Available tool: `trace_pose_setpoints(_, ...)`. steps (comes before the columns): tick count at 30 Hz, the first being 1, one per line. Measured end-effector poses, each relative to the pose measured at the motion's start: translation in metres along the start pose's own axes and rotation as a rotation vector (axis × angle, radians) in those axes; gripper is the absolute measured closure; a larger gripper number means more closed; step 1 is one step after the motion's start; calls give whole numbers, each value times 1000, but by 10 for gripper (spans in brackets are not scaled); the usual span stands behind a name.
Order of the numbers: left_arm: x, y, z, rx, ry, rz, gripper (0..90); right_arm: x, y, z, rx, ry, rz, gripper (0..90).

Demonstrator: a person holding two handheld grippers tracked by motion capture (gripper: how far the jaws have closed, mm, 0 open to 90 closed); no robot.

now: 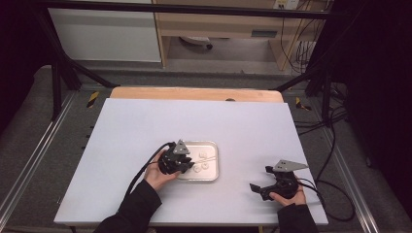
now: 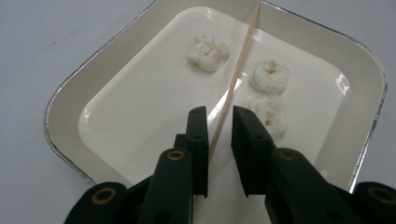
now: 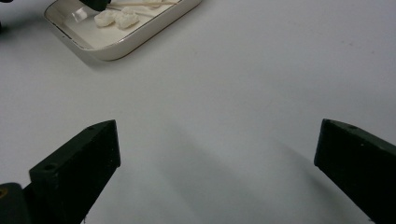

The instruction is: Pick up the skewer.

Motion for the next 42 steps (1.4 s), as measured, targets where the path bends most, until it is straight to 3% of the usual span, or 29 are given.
trace_pose_setpoints(9,1,0,1,21,-4,6,848,0,0,0,-6,-3,-1,9)
trace_pose_setpoints(23,-2,3,2,63,7,27,885,0,0,0,-3,0,-3,9)
trace_pose_setpoints(32,-12,6,-1,55,40,30,887,0,0,0,-5,1,-1,9)
trace_pose_setpoints(42,-26,11,-1,41,38,23,886,1,-2,-1,-15,0,8,7)
Point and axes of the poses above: each handheld gripper's, and its own axes: x roughly forward along the jaws, z roughly out of its underside, y roughly to its right, the point moved 1 cm from there along x, roughly forward along the jaws, and after that the axes turned 3 degrees about x, right-handed, at the moved point
